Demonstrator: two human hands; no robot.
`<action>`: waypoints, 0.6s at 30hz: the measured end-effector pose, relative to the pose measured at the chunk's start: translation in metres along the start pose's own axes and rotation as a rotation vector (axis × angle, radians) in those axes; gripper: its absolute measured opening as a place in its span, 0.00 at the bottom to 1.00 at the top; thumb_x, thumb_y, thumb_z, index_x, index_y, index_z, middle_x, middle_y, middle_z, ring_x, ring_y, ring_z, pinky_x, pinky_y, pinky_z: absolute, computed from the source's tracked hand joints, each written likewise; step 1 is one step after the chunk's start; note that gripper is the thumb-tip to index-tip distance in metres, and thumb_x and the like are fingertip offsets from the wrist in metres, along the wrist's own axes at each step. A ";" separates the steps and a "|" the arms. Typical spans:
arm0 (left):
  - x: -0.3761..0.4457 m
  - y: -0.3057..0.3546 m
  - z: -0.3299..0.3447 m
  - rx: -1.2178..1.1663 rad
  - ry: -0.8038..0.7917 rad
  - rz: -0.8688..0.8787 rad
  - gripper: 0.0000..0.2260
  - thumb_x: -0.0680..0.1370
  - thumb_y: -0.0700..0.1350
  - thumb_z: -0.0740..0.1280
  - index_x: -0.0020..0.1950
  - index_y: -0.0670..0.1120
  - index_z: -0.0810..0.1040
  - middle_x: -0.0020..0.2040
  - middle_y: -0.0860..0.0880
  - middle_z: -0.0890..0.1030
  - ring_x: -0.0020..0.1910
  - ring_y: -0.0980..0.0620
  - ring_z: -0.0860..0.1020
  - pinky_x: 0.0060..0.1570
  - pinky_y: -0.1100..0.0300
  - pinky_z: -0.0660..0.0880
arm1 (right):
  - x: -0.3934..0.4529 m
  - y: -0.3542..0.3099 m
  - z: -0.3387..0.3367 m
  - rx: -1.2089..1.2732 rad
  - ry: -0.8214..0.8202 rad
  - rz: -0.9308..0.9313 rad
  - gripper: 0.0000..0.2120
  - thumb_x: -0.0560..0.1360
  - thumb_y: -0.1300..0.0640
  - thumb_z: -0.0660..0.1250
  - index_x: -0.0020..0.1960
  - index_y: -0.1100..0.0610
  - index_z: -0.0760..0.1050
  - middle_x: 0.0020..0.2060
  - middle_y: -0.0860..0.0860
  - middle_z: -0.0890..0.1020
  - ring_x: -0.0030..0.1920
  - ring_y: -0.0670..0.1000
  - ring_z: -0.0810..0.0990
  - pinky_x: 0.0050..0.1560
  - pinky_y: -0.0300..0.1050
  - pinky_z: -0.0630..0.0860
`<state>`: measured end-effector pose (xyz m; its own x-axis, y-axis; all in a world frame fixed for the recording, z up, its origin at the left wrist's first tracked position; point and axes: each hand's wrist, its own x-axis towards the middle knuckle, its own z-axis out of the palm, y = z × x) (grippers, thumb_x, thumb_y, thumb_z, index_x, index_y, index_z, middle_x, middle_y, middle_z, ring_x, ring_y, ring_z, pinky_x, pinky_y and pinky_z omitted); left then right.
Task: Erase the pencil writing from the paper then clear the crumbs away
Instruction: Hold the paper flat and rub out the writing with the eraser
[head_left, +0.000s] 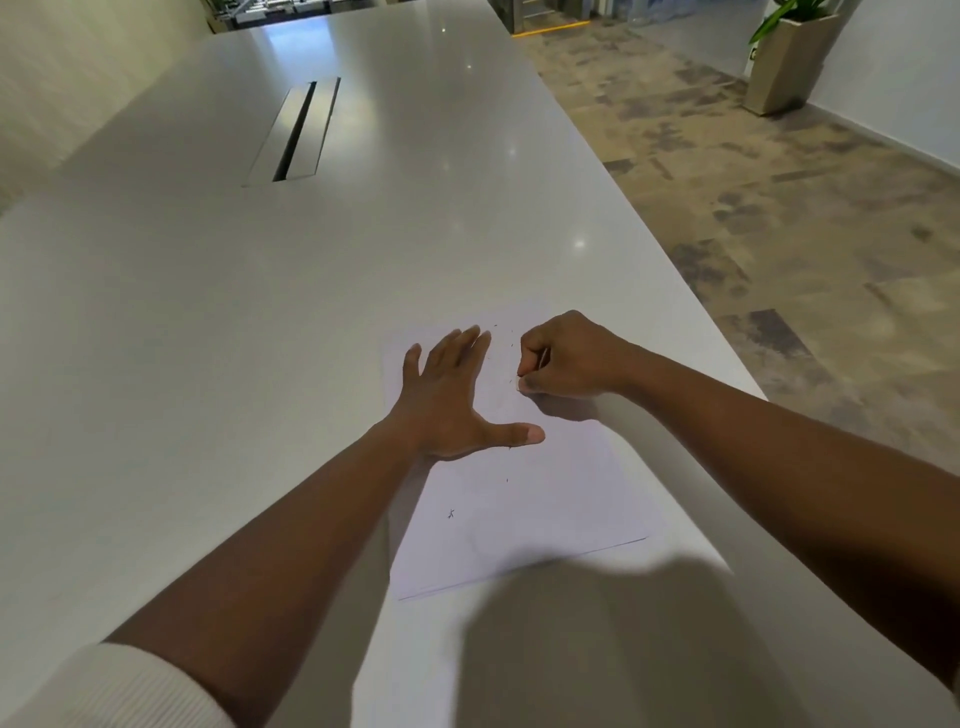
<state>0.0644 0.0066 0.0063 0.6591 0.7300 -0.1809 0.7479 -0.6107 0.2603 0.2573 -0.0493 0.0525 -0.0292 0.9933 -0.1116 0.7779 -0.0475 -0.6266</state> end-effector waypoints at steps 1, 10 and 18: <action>0.000 0.001 0.000 0.004 0.000 0.000 0.66 0.57 0.88 0.54 0.85 0.51 0.41 0.85 0.54 0.42 0.82 0.57 0.37 0.78 0.41 0.34 | -0.002 -0.003 0.002 0.002 -0.011 -0.018 0.03 0.70 0.60 0.74 0.39 0.58 0.81 0.38 0.46 0.83 0.42 0.45 0.81 0.46 0.42 0.78; 0.000 0.003 -0.001 0.015 0.017 -0.004 0.66 0.57 0.87 0.54 0.85 0.51 0.42 0.85 0.55 0.43 0.82 0.57 0.38 0.79 0.42 0.34 | 0.005 -0.007 0.009 0.011 0.140 -0.120 0.03 0.71 0.64 0.71 0.38 0.62 0.82 0.35 0.53 0.84 0.39 0.51 0.82 0.42 0.44 0.78; 0.002 0.002 0.000 -0.014 0.048 -0.003 0.69 0.53 0.89 0.53 0.85 0.52 0.45 0.85 0.55 0.46 0.82 0.58 0.39 0.79 0.42 0.35 | 0.008 -0.016 0.018 0.023 -0.048 -0.146 0.04 0.67 0.62 0.74 0.34 0.55 0.83 0.32 0.47 0.84 0.35 0.45 0.82 0.36 0.36 0.76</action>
<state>0.0670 0.0065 0.0061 0.6522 0.7457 -0.1363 0.7483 -0.6047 0.2727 0.2333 -0.0422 0.0483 -0.1717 0.9836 -0.0544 0.7483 0.0943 -0.6566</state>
